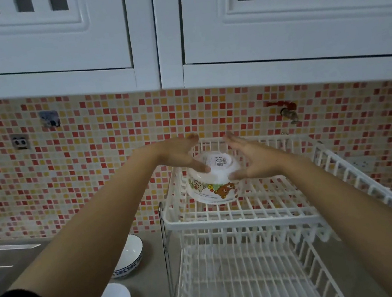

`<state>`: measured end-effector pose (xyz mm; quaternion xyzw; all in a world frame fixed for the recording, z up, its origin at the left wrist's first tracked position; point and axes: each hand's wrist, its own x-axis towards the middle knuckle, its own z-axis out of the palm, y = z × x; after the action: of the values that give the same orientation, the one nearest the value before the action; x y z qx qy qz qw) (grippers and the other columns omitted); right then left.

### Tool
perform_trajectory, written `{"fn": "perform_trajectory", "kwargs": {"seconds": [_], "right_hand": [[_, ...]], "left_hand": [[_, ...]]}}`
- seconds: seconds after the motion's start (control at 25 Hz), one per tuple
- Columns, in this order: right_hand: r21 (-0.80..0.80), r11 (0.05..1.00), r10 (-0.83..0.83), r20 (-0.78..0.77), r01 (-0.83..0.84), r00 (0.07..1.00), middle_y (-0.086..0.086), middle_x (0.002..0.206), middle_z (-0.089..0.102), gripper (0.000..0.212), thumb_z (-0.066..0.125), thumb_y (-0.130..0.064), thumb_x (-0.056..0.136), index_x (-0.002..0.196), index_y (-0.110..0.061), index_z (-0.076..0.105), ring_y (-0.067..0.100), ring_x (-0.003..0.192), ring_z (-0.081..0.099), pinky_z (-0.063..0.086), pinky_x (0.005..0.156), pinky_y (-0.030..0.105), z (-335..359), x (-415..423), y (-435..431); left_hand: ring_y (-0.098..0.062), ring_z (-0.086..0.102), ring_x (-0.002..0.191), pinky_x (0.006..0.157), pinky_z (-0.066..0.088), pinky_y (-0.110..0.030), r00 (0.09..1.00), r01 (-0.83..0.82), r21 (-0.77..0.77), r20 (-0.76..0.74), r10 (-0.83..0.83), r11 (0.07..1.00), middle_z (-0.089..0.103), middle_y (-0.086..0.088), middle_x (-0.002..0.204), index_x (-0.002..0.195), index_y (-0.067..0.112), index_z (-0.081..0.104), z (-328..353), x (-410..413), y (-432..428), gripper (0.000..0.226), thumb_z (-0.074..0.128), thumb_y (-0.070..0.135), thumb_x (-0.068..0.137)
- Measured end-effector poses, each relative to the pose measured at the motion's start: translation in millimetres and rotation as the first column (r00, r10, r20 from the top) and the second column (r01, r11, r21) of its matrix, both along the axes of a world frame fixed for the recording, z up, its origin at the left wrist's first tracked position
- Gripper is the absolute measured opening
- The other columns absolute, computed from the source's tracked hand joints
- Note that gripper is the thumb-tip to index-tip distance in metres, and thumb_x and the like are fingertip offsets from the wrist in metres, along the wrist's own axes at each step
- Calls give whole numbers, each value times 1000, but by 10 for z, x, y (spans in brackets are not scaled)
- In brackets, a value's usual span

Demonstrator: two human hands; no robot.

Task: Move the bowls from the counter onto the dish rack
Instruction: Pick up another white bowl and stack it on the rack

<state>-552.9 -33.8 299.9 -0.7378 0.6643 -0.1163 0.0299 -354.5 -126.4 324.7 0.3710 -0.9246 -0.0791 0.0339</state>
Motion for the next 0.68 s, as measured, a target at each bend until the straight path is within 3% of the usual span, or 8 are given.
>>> {"fn": "perform_trajectory", "kwargs": {"seconds": [0.12,0.24,0.36,0.48,0.68], "right_hand": [[-282,958,-82,-79,56,994,-1,160,-9,76,35,-53,94,149,-21,-7,15,148,-4,0,115,31,106,454,208],[-387,922,-49,-46,27,998,0,160,-11,68,17,-51,98,149,-16,-8,14,147,-11,-4,118,32,-46,1214,363],[-386,922,52,52,-28,997,4,160,-8,65,19,-46,99,149,-13,-5,17,147,-10,-3,120,35,-368,2020,353],[-348,937,77,89,-41,993,8,160,-5,65,20,-43,99,149,-10,-4,20,148,-8,0,121,36,-870,2592,182],[-107,993,-30,162,47,986,12,160,8,63,26,-40,100,149,-6,7,27,147,8,16,118,39,-2032,3155,-161]], "left_hand": [[-19,11,148,117,13,-35,986,14,-130,-165,-36,991,2,2,161,152,22,2,7,415,48,81,41,58,90],[-16,9,148,114,10,-31,953,-83,-139,-300,38,987,2,5,161,152,27,2,-259,1044,77,68,28,54,95],[-15,11,148,114,9,-31,874,-233,-8,-441,205,972,9,6,161,151,28,8,-693,1707,109,58,23,48,99],[-16,17,146,116,13,-32,798,-333,124,-490,350,935,16,2,160,151,23,15,-1140,2213,168,53,25,39,101],[-21,25,144,115,17,-33,734,-440,400,-355,579,804,26,-3,157,149,19,25,-2097,2837,282,50,28,34,101]]}}
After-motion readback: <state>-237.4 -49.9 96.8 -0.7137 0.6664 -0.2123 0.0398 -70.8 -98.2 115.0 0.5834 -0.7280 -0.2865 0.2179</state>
